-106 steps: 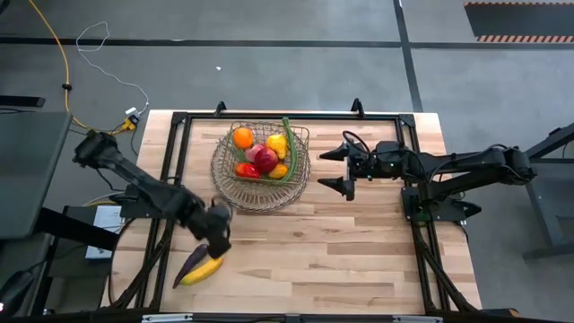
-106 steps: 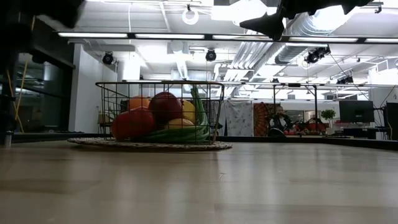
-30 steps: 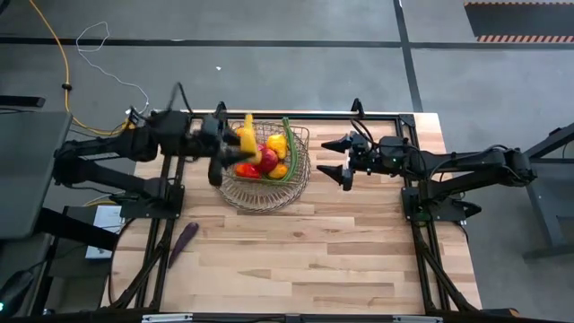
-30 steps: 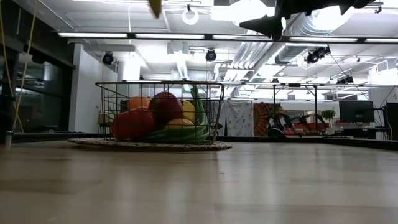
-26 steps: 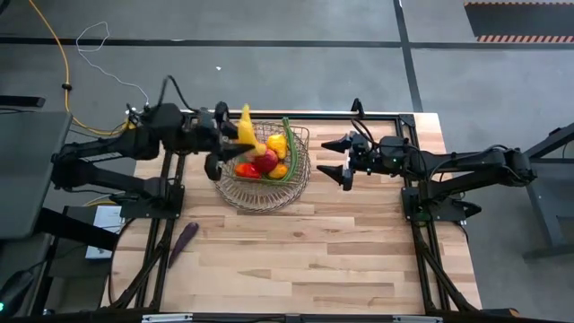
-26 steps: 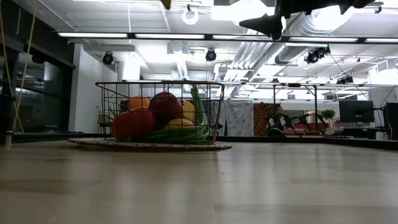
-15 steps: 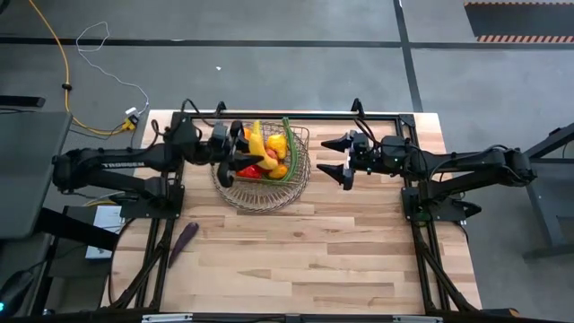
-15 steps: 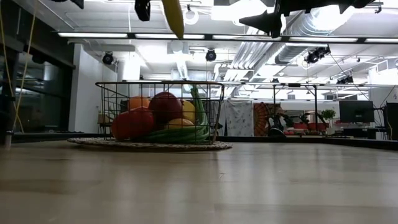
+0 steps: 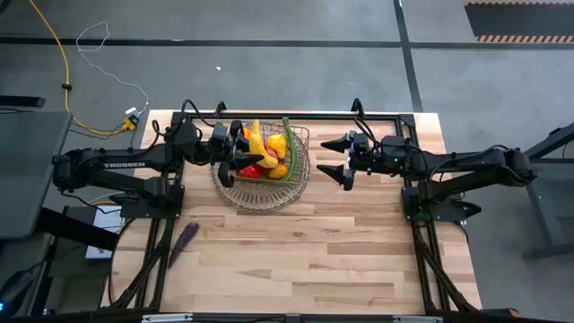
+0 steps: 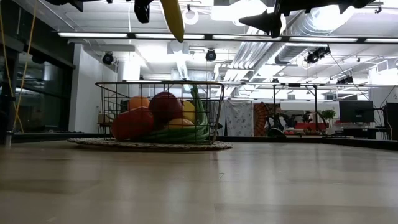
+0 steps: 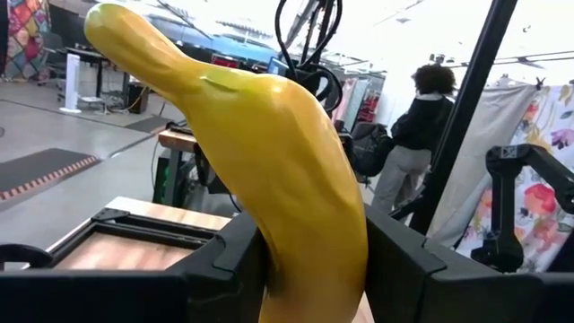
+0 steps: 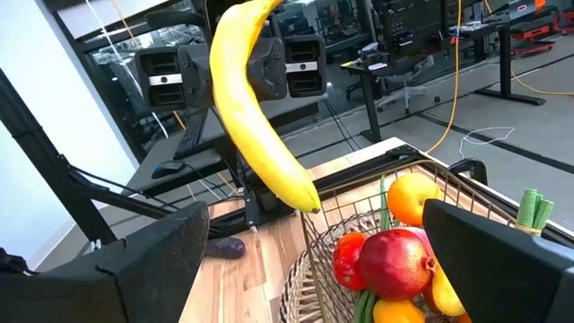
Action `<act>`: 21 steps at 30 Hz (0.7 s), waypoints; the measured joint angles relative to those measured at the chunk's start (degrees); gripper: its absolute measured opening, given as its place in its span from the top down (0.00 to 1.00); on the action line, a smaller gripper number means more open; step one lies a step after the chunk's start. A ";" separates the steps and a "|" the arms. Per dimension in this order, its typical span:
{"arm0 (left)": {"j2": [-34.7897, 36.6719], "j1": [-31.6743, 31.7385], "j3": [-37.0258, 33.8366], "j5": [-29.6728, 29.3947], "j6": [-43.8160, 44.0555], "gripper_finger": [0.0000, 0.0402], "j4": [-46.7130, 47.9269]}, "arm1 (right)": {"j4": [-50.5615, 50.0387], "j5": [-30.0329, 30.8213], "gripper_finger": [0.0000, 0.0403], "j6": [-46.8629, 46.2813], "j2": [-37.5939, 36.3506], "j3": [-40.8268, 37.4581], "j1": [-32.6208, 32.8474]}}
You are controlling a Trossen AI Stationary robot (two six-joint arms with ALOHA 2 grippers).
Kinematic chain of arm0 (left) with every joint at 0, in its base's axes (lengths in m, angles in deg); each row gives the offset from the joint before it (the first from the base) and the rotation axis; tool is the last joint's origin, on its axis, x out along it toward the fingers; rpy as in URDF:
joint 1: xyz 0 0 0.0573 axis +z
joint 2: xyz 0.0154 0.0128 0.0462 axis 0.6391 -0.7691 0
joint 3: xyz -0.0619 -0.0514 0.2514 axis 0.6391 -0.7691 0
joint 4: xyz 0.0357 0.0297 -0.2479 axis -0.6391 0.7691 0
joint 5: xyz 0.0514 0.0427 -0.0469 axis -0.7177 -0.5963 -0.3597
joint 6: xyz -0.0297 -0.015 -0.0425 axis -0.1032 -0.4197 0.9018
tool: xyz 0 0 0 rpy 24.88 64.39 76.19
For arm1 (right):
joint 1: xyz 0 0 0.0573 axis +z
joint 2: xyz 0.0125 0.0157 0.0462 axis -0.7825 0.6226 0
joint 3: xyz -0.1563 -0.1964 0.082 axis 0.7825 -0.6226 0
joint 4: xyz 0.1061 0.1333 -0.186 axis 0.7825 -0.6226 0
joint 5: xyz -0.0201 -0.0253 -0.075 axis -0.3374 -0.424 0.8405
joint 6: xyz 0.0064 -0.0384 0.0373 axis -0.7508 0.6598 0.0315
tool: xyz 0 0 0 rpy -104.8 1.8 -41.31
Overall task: Build produce basket
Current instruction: Put the yellow banana into the wire basket
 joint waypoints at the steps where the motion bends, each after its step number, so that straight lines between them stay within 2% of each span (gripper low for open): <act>1: 0.01 0.00 0.00 0.00 -0.01 0.66 -0.02 | 0.00 -0.10 0.01 -0.02 0.00 0.00 0.00; 9: -0.24 -0.01 0.85 -1.76 0.05 0.66 1.58 | 0.00 -0.18 0.01 -0.09 0.00 0.00 0.00; 12: -2.06 0.01 5.50 -4.96 -1.32 0.66 11.13 | 0.00 -0.18 0.01 -0.09 0.00 0.00 0.00; 16: -7.41 0.59 13.93 -6.57 -7.74 0.65 26.43 | 0.00 -0.15 0.01 -0.09 0.00 0.00 0.00; 21: -16.47 0.59 21.39 -6.69 -14.02 0.62 35.60 | -0.02 -0.13 0.01 -0.09 0.00 0.00 0.00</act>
